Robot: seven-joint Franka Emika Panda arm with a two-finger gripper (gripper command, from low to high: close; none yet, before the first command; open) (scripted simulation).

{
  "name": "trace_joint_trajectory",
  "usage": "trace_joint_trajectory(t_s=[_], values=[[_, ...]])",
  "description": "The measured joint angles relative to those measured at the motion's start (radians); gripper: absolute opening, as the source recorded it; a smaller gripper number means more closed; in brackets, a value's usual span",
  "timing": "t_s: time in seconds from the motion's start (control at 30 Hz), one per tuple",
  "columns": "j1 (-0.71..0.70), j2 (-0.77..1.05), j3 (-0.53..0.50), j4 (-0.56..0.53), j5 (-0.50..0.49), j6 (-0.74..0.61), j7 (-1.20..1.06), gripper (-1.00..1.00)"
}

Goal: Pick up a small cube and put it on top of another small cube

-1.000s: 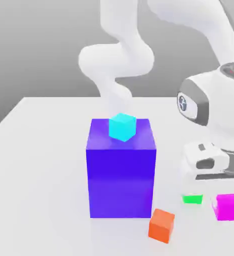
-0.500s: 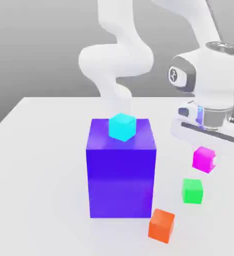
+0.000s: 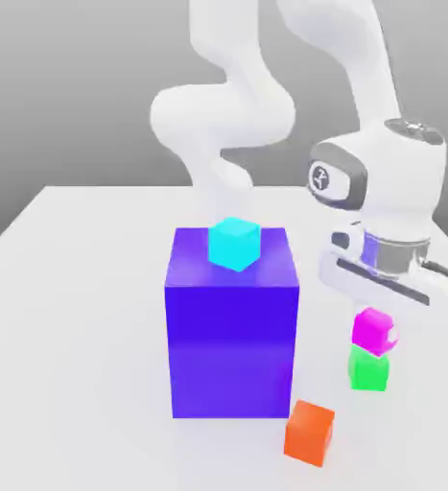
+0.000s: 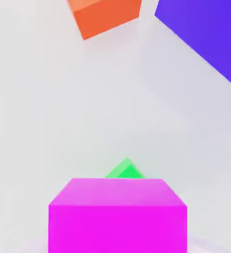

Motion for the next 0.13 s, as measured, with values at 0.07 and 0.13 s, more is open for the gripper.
trace_joint_trajectory(t_s=[0.07, 0.13], values=[[0.013, 0.036, -0.021, -0.002, -0.043, 0.033, 0.03, -1.0], [0.019, 0.05, -0.03, -0.003, -0.059, 0.045, 0.041, 1.0]])
